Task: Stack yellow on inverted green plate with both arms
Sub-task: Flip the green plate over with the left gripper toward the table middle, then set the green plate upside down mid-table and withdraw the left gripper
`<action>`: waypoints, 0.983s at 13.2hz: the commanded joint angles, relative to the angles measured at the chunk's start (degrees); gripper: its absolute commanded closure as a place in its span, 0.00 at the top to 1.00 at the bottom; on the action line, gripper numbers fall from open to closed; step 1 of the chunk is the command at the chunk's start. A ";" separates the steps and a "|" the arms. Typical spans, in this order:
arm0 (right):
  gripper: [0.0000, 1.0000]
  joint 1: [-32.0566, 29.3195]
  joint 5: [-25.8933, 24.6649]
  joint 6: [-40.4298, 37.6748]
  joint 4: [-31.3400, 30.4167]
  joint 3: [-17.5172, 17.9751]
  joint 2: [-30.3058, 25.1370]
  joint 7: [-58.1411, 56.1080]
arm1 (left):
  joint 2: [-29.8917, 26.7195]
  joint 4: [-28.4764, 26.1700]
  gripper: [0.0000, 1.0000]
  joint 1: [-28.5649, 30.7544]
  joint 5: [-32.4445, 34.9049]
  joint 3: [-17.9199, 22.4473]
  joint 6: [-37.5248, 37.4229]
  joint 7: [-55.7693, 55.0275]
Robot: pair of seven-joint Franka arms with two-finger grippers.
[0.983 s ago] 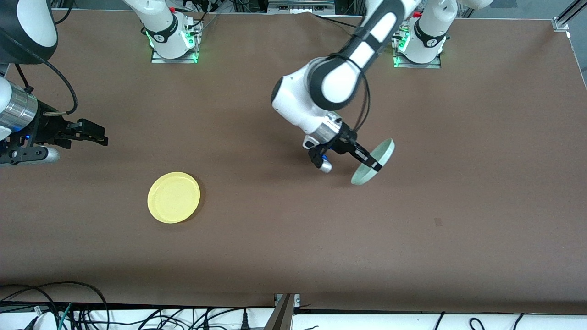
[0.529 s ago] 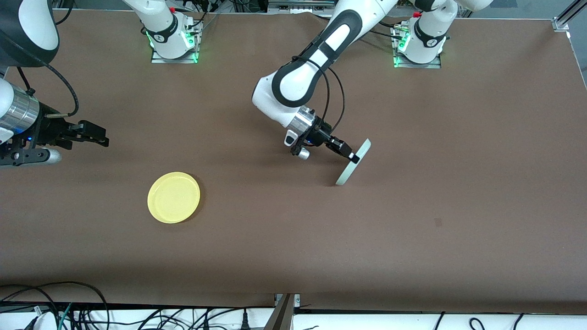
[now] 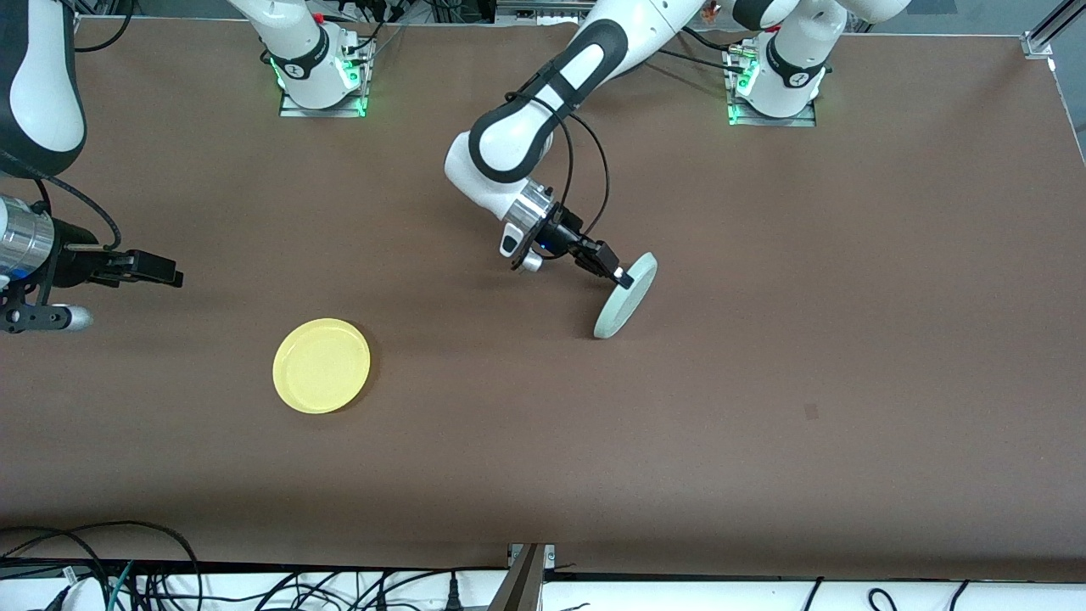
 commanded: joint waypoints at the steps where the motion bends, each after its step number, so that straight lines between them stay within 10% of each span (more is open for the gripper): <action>1: 1.00 -0.01 0.28 -0.50 0.68 0.79 -0.28 -0.14 | 2.29 2.36 0.00 -1.02 -3.02 -0.43 1.01 -1.68; 2: 1.00 0.08 0.46 -0.41 0.68 0.96 -0.72 -0.14 | 2.29 2.36 0.00 -1.28 -3.47 -1.39 1.36 -1.59; 4: 1.00 0.43 0.46 -0.50 0.68 1.14 -1.07 -0.32 | 2.20 2.44 1.00 -1.55 -6.00 -3.24 2.49 -1.59; 13: 1.00 0.60 0.37 -0.41 0.68 1.66 -2.03 -0.23 | 1.58 13.88 1.00 9.08 -48.35 -3.16 24.97 -3.96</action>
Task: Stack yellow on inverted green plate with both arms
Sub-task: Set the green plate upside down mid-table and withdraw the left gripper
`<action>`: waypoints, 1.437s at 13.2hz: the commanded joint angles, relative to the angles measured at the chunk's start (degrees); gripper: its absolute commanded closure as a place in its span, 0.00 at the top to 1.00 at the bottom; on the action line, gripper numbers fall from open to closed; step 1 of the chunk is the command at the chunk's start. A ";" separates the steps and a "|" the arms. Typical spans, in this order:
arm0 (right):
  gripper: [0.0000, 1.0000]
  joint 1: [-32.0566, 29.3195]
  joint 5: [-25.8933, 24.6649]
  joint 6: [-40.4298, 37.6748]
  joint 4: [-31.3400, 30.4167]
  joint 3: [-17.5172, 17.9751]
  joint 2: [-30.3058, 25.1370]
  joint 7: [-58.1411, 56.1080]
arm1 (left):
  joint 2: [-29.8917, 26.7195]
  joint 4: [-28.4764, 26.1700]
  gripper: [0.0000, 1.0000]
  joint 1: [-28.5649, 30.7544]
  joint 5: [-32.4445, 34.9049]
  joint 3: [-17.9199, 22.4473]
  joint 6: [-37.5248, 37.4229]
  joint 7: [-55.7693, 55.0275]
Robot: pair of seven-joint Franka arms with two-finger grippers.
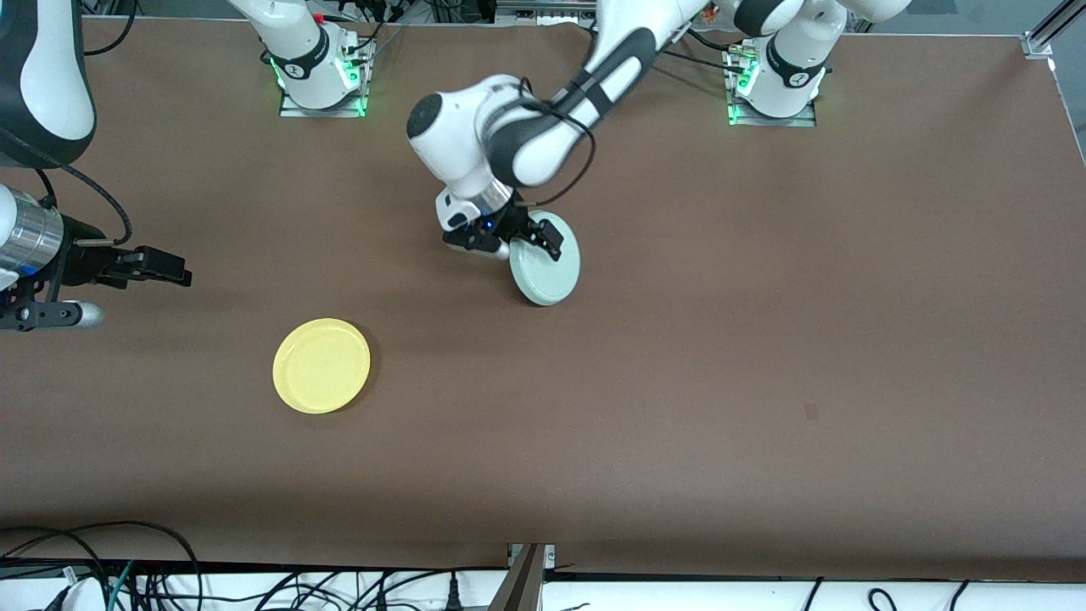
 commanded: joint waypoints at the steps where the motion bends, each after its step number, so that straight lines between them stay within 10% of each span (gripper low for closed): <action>1: 1.00 0.15 0.01 -0.52 -0.13 1.28 -1.91 -0.23 | 1.70 -0.76 1.00 2.99 -7.03 -0.69 7.44 -0.02; 5: 1.00 0.15 -2.01 -0.34 -1.80 1.38 -4.28 -1.45 | 1.97 -5.87 1.00 5.80 -12.11 -0.78 21.86 0.06; 10: 1.00 0.06 -2.10 -0.08 -1.19 1.20 -3.67 -1.46 | 0.13 -5.78 1.00 9.05 -14.52 -0.86 21.36 -0.11; 19: 1.00 -0.03 -2.10 -0.08 -1.19 1.11 -2.79 -0.67 | -16.91 -6.13 1.00 28.72 -13.37 -0.16 -0.50 6.28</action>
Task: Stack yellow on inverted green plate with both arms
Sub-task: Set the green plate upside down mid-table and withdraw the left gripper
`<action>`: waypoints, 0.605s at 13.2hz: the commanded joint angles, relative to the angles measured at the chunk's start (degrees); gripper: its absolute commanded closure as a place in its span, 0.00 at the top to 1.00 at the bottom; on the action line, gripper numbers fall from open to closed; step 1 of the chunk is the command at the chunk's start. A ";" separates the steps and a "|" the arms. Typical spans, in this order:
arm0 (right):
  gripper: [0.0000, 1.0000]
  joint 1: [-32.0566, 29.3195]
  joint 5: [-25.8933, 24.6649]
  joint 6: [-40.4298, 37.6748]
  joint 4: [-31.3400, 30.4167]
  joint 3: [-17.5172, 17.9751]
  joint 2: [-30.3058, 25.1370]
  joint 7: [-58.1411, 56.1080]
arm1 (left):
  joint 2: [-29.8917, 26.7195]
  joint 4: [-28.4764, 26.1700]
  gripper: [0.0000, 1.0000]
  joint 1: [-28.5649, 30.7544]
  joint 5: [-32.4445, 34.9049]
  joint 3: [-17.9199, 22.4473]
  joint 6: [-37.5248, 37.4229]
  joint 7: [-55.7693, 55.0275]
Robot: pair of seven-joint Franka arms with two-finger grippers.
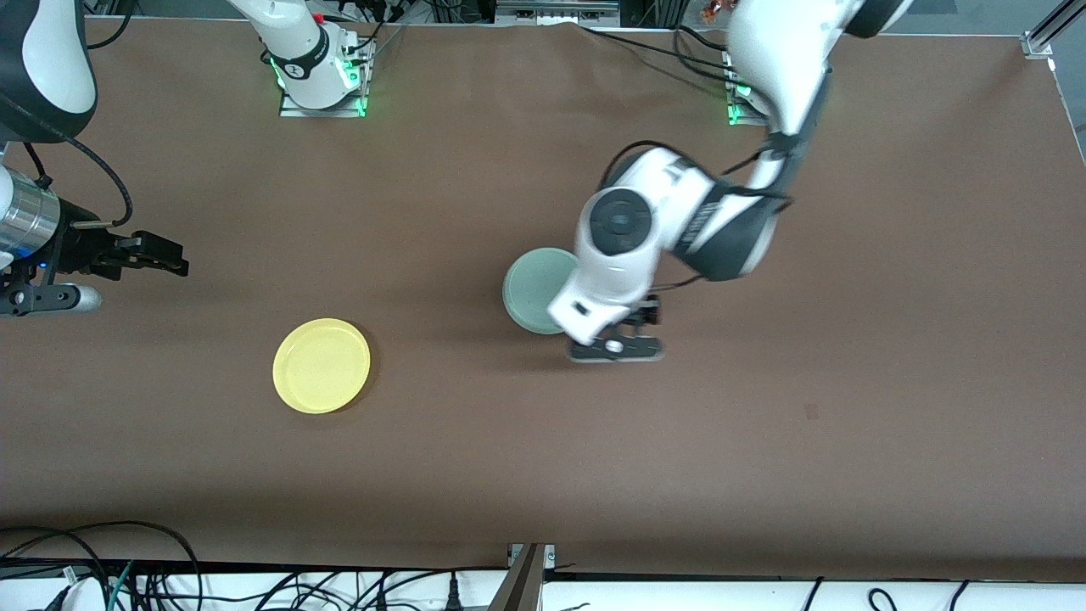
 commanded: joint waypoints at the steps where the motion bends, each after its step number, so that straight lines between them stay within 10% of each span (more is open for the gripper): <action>1: 1.00 -0.26 -0.83 0.22 -0.27 0.17 -0.25 -0.18 | -6.07 -1.93 1.00 7.01 -0.51 -0.77 -5.36 7.18; 8: 1.00 -0.35 0.32 9.25 -1.15 0.08 11.15 0.08 | -17.14 -4.10 1.00 20.02 -1.56 -0.77 -15.12 28.05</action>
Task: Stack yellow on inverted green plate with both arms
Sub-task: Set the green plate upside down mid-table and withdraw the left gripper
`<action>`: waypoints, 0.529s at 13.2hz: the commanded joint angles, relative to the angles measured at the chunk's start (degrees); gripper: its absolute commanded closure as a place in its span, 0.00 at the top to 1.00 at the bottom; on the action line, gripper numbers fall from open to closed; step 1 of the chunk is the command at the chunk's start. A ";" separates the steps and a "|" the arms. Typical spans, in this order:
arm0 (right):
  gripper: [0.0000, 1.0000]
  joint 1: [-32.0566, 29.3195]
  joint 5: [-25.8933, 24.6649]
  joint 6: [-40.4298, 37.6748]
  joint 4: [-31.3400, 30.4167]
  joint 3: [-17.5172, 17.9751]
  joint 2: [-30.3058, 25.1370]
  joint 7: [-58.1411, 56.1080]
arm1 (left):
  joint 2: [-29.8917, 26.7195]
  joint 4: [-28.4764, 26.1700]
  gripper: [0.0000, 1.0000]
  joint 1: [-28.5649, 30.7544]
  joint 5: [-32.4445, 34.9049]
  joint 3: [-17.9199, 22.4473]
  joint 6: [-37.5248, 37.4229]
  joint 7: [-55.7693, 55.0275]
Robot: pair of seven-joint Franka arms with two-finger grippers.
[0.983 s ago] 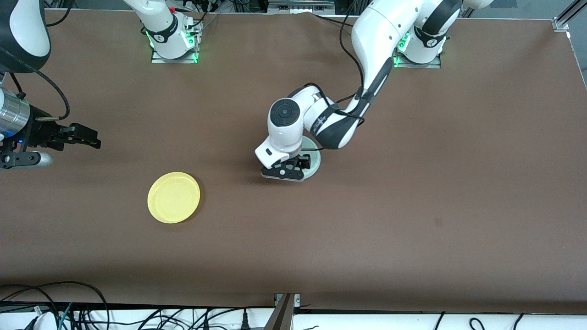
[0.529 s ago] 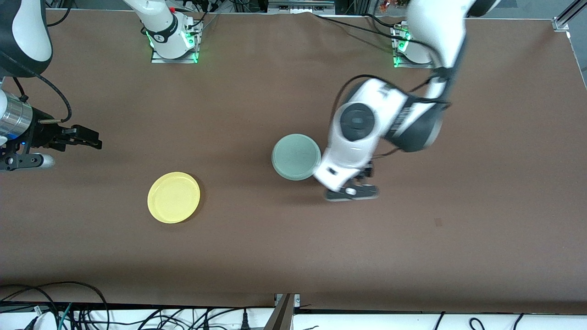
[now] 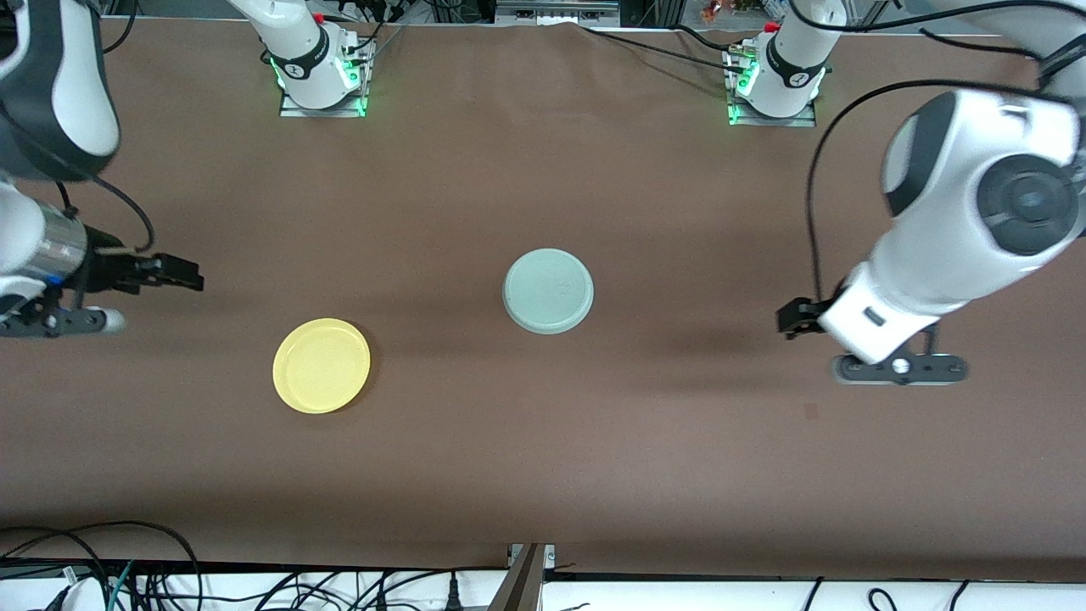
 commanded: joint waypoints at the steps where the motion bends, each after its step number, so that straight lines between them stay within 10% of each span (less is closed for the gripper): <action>1: 1.00 -0.13 0.27 6.79 -0.03 0.18 6.65 -0.02 | -7.93 -7.69 1.00 2.68 -1.63 -0.53 -2.08 3.06; 7: 1.00 0.13 -0.17 25.26 -4.08 0.18 17.38 -0.11 | -25.15 -30.09 1.00 6.90 -2.76 1.30 9.75 6.76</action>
